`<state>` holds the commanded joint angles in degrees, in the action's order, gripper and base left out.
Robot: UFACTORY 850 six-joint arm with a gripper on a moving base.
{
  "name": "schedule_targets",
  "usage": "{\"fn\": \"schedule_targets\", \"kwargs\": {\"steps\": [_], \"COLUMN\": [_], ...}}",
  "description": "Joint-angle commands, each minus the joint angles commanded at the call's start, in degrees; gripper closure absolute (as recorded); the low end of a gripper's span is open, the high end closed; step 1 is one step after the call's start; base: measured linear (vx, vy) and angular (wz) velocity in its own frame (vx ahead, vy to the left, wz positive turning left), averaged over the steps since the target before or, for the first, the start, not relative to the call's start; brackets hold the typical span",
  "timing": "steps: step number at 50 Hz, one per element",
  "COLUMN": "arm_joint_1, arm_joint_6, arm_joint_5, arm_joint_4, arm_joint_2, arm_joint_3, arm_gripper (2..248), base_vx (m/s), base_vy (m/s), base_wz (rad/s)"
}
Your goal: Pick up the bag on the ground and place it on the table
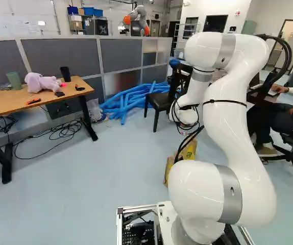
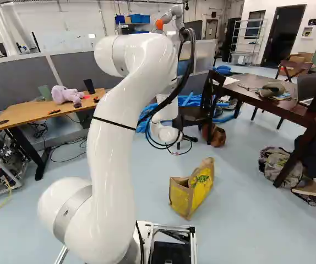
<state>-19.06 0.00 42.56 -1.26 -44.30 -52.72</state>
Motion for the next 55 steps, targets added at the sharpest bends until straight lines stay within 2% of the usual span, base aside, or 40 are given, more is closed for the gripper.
{"fn": "schedule_targets", "kwargs": {"steps": [55], "arm_joint_1": [-3.0], "arm_joint_6": [0.0], "arm_joint_5": [-11.9], "arm_joint_4": [0.0], "arm_joint_2": [-17.8], "arm_joint_3": [-19.5], "arm_gripper": [3], "base_vx": [0.000], "base_vy": [0.000], "base_wz": [0.000]}}
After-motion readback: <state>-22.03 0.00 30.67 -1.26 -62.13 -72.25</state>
